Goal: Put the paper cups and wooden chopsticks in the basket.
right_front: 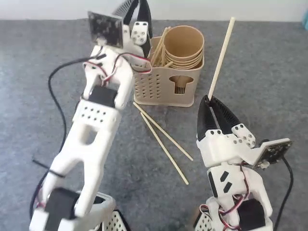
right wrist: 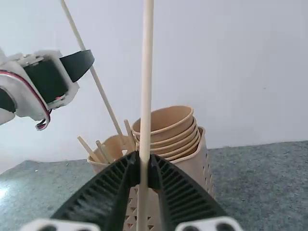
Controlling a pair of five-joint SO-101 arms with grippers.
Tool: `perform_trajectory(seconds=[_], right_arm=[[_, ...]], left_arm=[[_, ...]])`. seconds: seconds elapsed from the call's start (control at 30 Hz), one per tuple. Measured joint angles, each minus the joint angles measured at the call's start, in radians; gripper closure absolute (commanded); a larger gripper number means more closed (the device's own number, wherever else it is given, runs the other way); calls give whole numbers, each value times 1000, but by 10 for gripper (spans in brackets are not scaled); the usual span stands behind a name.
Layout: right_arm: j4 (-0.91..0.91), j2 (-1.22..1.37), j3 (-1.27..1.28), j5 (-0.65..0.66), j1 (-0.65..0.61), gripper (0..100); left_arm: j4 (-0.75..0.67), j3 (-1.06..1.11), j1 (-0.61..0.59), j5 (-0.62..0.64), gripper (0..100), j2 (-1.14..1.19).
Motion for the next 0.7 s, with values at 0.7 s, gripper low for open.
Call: perform_trajectory(seconds=[0.7], right_arm=[[-21, 2, 34, 0, 0, 991]], left_arm=[[288, -26, -167, -2, 746, -84]])
